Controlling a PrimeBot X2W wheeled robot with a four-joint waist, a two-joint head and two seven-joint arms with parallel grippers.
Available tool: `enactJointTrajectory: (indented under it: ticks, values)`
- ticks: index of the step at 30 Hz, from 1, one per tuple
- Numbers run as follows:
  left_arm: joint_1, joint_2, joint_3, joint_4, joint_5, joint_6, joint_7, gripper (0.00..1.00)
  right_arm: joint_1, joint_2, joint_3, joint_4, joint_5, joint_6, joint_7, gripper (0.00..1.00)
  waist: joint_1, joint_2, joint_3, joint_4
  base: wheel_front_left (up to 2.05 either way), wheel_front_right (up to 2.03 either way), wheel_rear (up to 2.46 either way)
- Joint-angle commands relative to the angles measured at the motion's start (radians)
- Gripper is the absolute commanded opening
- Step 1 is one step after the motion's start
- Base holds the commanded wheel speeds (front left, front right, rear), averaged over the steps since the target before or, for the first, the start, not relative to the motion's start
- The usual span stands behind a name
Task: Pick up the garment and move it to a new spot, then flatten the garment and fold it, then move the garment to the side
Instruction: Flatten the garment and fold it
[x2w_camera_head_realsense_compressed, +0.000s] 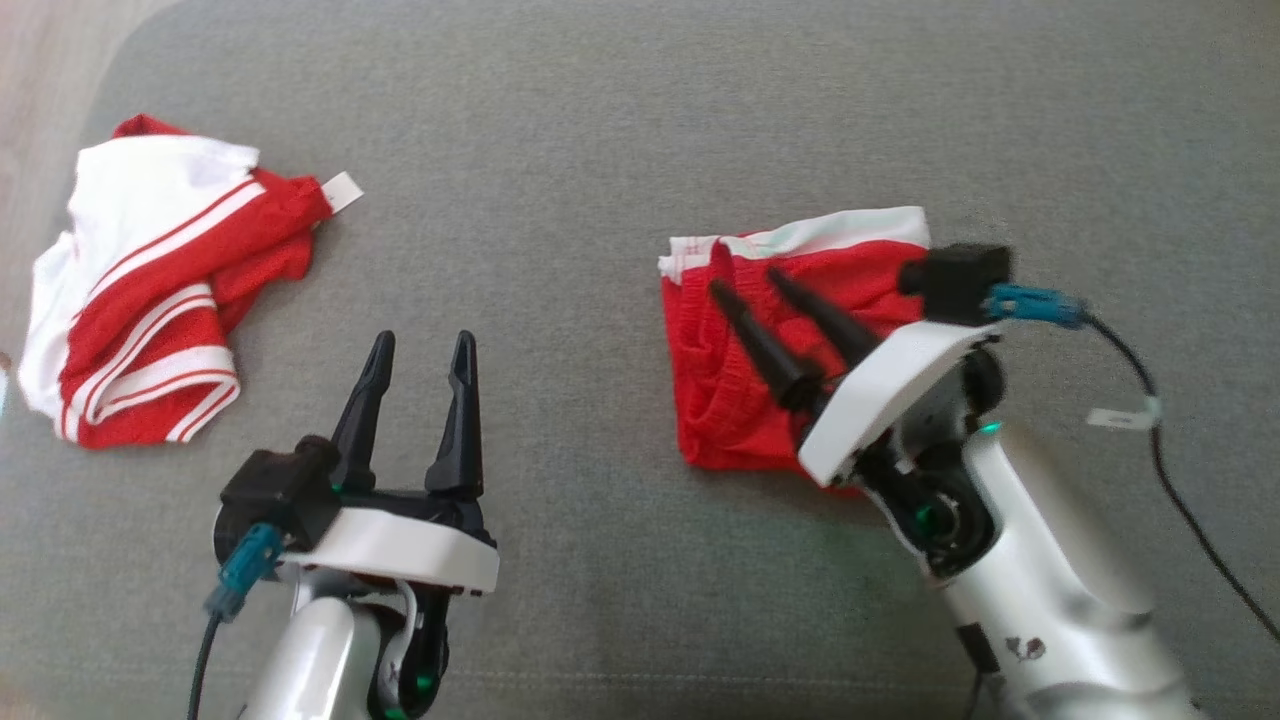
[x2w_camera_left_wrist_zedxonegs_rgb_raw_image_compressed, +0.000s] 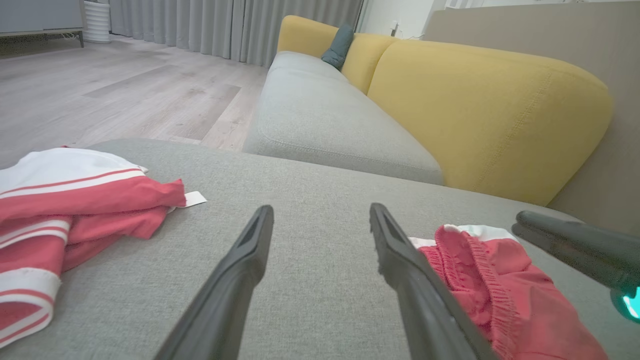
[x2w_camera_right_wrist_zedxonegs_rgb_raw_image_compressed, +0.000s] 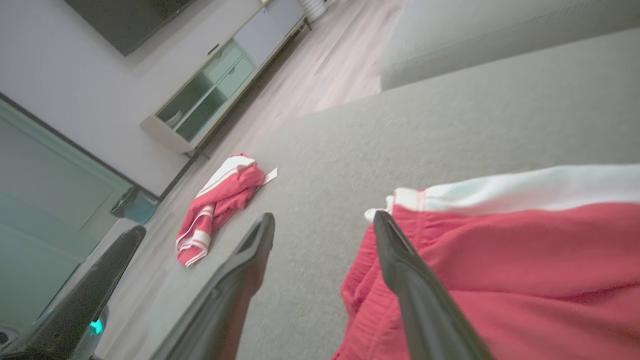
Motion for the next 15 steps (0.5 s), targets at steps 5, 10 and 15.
enactJointTrajectory:
  ticks: [5, 10, 15]
  values:
    - [-0.049, -0.001, 0.039, -0.031, 0.010, -0.007, -0.012, 1.00, -0.016, 0.000, -0.058, -0.073, -0.132, -0.001, -0.123, 1.00, 0.0000, 0.0000, -0.012, -0.029, 0.00, 0.00, 0.00]
    - [-0.065, -0.003, 0.045, -0.018, 0.009, -0.002, -0.012, 1.00, 0.021, -0.002, -0.161, -0.104, -0.272, -0.001, -0.243, 1.00, 0.0000, 0.0000, -0.034, -0.052, 0.00, 0.00, 0.00]
    - [-0.057, -0.004, 0.058, -0.002, 0.011, 0.008, -0.012, 1.00, 0.094, 0.010, -0.258, -0.145, -0.415, -0.001, -0.336, 1.00, 0.0000, 0.0000, -0.067, -0.067, 0.00, 0.00, 0.00]
